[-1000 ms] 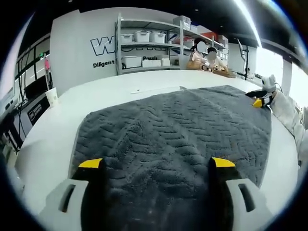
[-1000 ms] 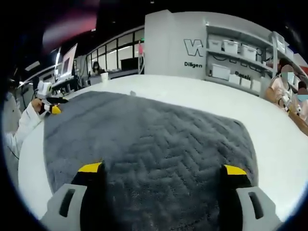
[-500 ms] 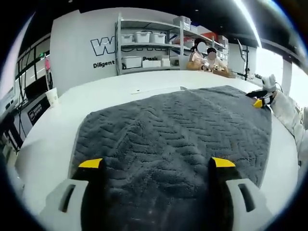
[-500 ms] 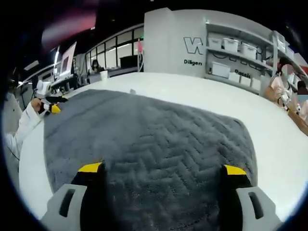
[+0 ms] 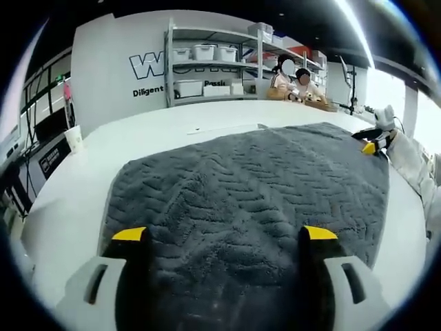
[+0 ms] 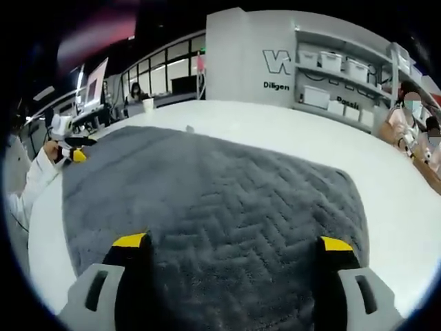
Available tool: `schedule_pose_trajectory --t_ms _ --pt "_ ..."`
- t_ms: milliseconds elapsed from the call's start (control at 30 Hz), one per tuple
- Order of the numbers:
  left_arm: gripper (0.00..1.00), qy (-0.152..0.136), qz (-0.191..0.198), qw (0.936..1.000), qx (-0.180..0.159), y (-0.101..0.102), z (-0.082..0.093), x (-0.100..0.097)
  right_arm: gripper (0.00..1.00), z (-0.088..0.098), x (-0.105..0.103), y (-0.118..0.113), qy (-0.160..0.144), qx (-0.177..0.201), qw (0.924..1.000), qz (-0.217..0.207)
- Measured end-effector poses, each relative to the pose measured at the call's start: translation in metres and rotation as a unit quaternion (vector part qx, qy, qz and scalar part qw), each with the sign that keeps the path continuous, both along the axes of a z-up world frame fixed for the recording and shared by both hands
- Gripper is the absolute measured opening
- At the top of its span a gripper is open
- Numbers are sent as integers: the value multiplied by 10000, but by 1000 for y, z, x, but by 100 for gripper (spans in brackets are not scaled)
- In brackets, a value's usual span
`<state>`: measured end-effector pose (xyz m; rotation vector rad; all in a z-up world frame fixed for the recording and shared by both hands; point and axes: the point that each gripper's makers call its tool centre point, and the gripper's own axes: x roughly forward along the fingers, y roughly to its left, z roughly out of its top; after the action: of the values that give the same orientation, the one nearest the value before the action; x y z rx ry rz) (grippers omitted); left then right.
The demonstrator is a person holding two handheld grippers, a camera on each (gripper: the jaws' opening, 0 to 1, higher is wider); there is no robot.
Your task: Open the folded towel by lifting each exposed corner and separating the folded layers until the towel lies flat within the target outline without major curled edges
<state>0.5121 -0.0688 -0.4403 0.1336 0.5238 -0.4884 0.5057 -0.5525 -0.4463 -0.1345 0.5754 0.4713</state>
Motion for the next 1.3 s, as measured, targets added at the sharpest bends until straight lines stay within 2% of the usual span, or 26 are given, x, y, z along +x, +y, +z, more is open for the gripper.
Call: schedule_pose_trajectory --t_ms 267,433,533,733,867,967,1133,1300 --pt "88 -34 -59 9999 -118 -1 7 -1 99 14 -1 11 -101 316 9994 2" --pt "86 -126 -204 9993 -302 -9 14 -3 97 14 -1 24 -77 315 9994 130" --pt "86 -218 -354 9981 -465 -17 21 -4 97 17 -3 36 -164 332 9990 268" --pt "84 -113 -564 9963 -631 -31 21 -10 98 18 -4 56 -175 201 9984 506" --pt "85 -140 -615 9957 -673 -43 24 -11 98 15 -7 73 -132 92 9975 682" --pt "91 -87 -845 9945 -615 -54 21 -16 98 16 -8 82 -193 -21 9964 828" --pt "94 -61 -1019 9931 -576 -65 19 -19 98 20 -14 107 -261 73 9921 1222" --pt "97 -73 -1180 9909 -647 -74 21 -23 99 21 -22 130 -316 4 9878 1525"
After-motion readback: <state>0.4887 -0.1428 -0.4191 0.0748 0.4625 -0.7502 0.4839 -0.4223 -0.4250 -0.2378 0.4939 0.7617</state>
